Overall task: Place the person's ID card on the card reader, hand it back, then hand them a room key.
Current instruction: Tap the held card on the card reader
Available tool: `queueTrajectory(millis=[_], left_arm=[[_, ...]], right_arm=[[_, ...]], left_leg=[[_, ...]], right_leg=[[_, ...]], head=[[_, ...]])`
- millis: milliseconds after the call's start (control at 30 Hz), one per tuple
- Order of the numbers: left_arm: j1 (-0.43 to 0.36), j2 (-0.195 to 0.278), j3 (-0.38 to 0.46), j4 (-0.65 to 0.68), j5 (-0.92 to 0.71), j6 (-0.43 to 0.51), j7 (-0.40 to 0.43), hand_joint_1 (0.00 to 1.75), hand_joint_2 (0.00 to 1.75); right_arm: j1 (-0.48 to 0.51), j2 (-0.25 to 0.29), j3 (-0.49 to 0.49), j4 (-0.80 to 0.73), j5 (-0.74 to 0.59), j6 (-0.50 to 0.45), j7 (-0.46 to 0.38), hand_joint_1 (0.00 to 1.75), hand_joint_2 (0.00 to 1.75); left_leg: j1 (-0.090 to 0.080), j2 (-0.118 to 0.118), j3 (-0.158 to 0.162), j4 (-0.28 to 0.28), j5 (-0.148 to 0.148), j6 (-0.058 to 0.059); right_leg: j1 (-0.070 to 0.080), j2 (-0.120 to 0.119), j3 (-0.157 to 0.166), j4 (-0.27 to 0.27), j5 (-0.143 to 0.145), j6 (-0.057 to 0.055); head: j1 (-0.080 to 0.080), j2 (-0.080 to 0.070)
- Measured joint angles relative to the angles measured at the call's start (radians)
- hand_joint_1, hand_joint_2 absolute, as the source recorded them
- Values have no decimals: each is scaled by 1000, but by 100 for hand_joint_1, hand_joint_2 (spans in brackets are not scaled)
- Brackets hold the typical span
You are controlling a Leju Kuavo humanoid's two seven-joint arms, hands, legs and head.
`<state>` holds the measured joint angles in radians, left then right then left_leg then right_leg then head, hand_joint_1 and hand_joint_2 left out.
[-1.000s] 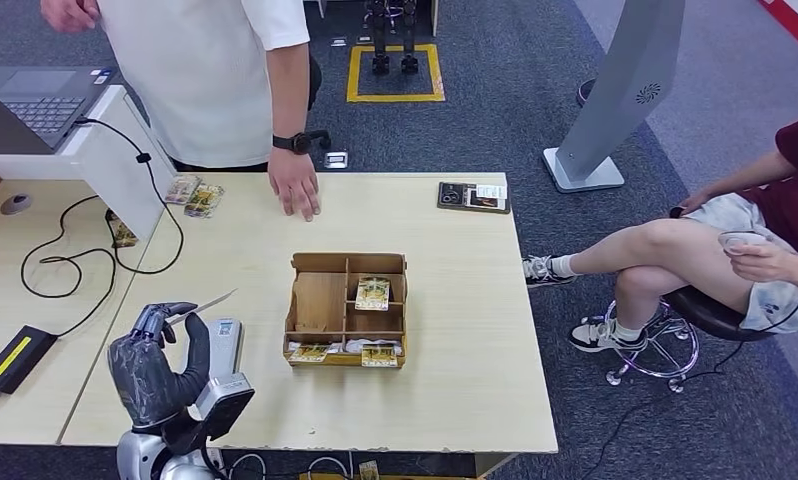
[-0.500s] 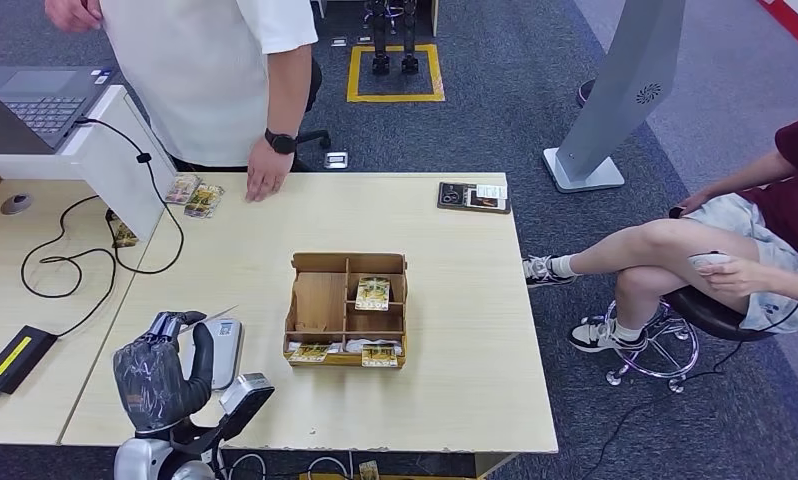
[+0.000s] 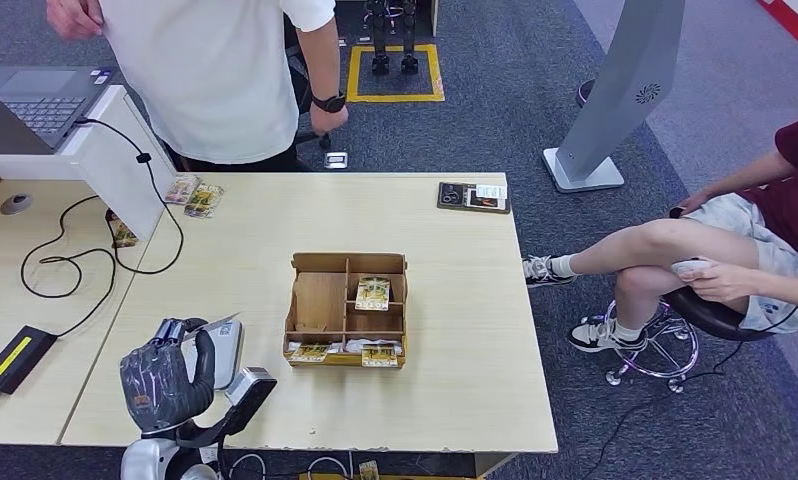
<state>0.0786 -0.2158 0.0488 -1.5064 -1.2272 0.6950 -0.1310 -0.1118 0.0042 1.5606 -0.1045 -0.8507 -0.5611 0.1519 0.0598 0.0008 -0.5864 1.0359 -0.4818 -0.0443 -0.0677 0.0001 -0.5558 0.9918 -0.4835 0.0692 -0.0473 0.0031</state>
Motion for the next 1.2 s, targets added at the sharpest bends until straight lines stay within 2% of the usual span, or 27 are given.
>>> queueTrajectory(millis=[133,267,433,767,1200], left_arm=[[-7,9,0,25,-21,0,34,175,175],[-43,64,-32,151,-26,0,171,175,175],[-66,104,-81,231,-5,-3,228,175,175],[-98,155,-118,297,28,-13,271,175,175],[-100,174,-119,310,37,-16,273,175,175]], right_arm=[[-2,0,0,0,1,1,2,0,175],[-5,0,0,0,3,2,4,0,175],[-6,0,0,0,4,2,4,0,175],[-8,0,0,0,21,6,9,0,175],[-8,0,0,0,21,3,9,0,175]], left_leg=[[0,0,0,0,0,0],[0,0,0,0,0,0],[0,0,0,0,0,0],[0,0,0,0,0,0],[0,0,0,0,0,0]], right_leg=[[0,0,0,0,0,0],[0,0,0,0,0,0],[0,0,0,0,0,0],[0,0,0,0,0,0],[0,0,0,0,0,0]], head=[[0,0],[0,0],[0,0],[0,0],[0,0]])
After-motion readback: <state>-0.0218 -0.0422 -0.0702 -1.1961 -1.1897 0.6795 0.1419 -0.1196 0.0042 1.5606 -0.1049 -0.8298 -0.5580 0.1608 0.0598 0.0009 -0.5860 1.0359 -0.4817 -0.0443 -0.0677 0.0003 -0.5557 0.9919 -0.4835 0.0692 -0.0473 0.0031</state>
